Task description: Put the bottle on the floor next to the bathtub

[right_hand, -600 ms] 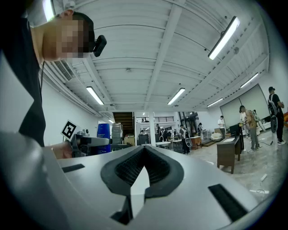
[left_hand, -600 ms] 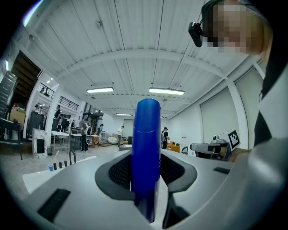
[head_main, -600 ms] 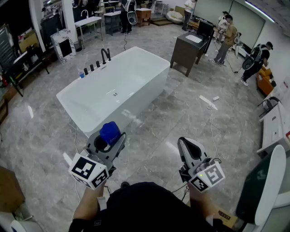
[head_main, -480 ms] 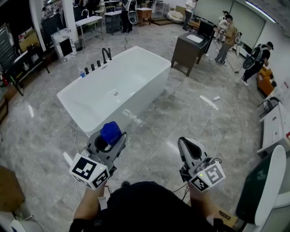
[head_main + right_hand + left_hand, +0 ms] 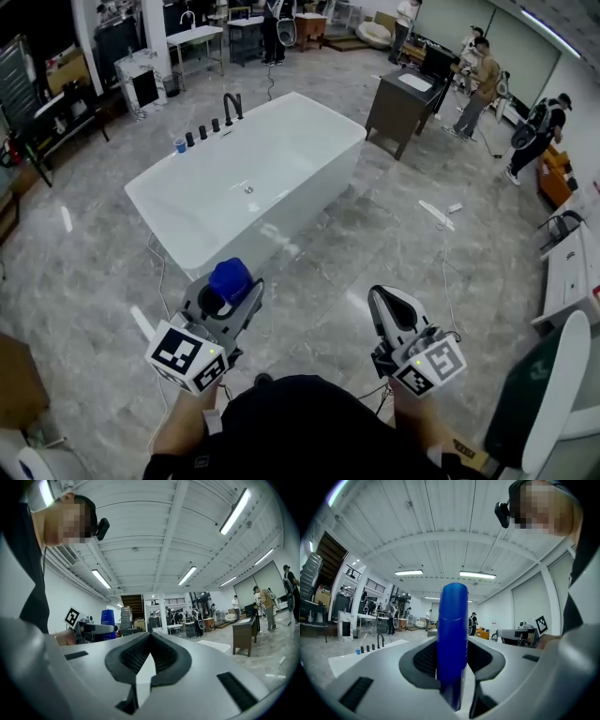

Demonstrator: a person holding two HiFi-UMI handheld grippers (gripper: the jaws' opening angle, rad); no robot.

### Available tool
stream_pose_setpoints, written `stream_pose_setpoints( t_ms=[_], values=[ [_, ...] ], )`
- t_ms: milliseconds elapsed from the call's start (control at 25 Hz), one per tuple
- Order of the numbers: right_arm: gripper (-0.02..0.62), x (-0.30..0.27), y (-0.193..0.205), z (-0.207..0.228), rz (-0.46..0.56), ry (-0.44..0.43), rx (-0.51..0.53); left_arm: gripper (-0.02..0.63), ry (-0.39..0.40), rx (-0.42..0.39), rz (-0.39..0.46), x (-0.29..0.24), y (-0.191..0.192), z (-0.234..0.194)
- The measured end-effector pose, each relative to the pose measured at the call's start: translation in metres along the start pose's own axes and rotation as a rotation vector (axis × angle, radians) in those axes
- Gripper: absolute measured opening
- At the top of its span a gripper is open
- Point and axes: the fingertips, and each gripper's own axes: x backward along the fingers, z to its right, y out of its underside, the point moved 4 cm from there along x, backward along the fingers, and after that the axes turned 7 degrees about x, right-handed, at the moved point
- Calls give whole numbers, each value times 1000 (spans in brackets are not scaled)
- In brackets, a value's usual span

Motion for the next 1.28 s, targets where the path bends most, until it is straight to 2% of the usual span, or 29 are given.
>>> stream_pose_setpoints(
  t_ms=[200, 440, 640, 1040, 1280],
  values=[
    [28, -25, 8, -25, 13, -76, -32, 160, -4, 21, -33, 17, 11, -24],
    [28, -50, 26, -57, -28, -95, -71, 160, 18, 32, -59, 35, 20, -50],
    [28, -59, 34, -52, -61, -93, -94, 160, 34, 53, -75, 22, 26, -61],
    [28, -74, 45, 25, -48, -87, -156, 160, 27, 66, -111, -54, 30, -67],
    [28, -78, 45, 135, -43, -85, -183, 160, 12, 60, -126, -155, 22, -56]
  ],
)
